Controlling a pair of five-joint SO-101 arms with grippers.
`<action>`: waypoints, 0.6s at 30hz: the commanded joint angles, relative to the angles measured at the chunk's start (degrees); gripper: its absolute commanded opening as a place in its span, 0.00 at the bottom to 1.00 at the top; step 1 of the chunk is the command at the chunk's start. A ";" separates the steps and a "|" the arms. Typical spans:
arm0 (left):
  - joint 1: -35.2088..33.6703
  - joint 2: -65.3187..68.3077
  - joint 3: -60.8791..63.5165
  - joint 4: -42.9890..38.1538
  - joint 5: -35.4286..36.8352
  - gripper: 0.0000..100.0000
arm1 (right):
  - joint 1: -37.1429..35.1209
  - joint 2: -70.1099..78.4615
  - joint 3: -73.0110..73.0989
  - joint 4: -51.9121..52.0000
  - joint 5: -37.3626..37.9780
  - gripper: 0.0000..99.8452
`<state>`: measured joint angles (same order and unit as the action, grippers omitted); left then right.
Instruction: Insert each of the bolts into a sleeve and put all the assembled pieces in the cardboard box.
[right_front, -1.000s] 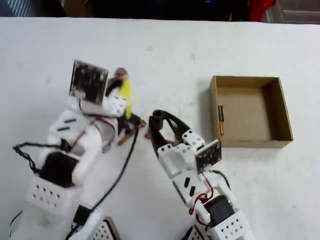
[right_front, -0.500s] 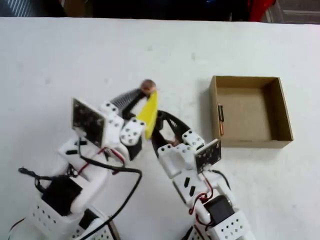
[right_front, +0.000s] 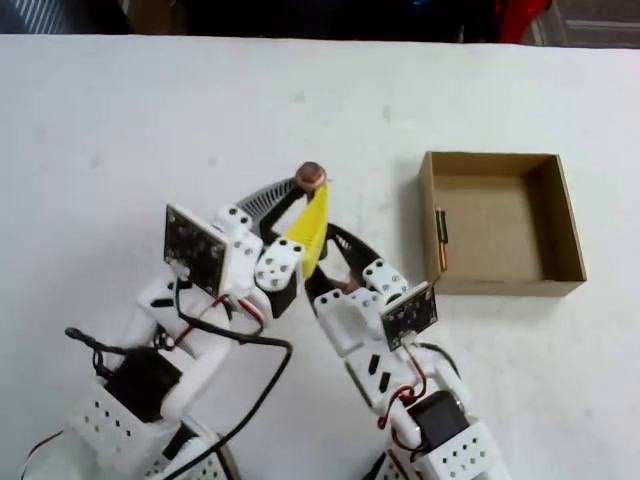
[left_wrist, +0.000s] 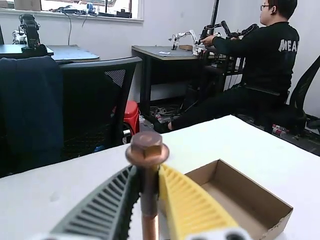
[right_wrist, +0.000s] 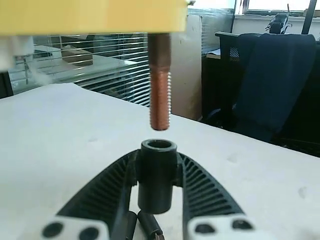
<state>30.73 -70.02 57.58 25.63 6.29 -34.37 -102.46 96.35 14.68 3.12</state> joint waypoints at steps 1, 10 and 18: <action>0.84 -1.19 -0.62 -2.20 -0.35 0.02 | -0.04 -0.75 0.44 -0.48 0.97 0.02; 0.84 -1.19 0.26 -2.11 -0.26 0.02 | -0.04 -0.75 0.44 -0.48 0.97 0.02; 0.84 -1.19 3.34 -2.20 -0.26 0.02 | -0.04 -0.75 0.44 -0.48 0.97 0.02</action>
<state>30.73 -70.02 61.10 25.63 6.29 -34.37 -102.46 96.35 14.68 3.12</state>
